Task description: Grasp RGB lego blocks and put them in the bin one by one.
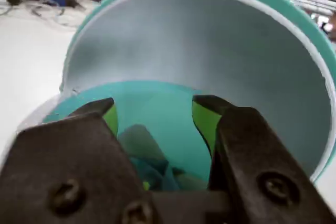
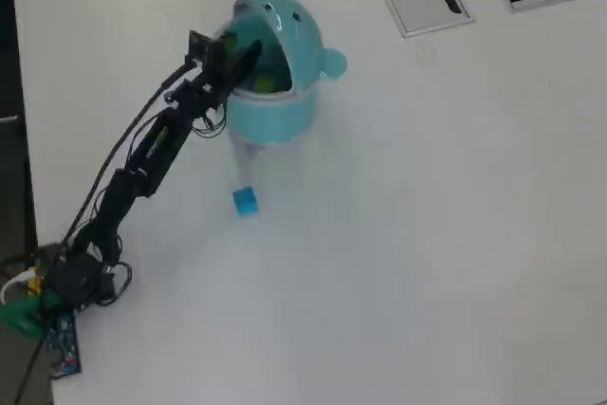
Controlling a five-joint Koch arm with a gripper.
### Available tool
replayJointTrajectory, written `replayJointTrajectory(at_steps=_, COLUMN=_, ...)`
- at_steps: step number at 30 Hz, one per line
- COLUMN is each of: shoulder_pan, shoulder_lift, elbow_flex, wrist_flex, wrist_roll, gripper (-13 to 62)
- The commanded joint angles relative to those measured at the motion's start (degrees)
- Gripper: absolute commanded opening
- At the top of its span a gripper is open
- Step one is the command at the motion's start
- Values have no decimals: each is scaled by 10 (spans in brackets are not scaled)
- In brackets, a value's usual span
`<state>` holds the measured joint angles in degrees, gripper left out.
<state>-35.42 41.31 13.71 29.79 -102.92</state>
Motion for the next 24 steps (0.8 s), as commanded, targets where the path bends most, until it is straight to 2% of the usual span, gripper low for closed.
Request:
replayJointTrajectory(at_steps=1, shoulder_pan=11, shoulder_lift=25, elbow_flex=-66, wrist_flex=11, wrist_roll=4, gripper=255)
replayJointTrajectory(at_steps=9, shoulder_pan=48, shoulder_lift=87, elbow_flex=-67, wrist_flex=87, wrist_roll=5, gripper=254)
replayJointTrajectory(at_steps=12, shoulder_pan=69, shoulder_lift=116, elbow_flex=-101, wrist_flex=184, wrist_roll=5, gripper=251)
replayJointTrajectory(at_steps=17, shoulder_pan=95, shoulder_lift=61, elbow_flex=-256, wrist_flex=269, wrist_roll=5, gripper=251)
replayJointTrajectory(at_steps=24, shoulder_pan=123, shoulder_lift=90, elbow_flex=-255, wrist_flex=286, wrist_roll=-4, gripper=252)
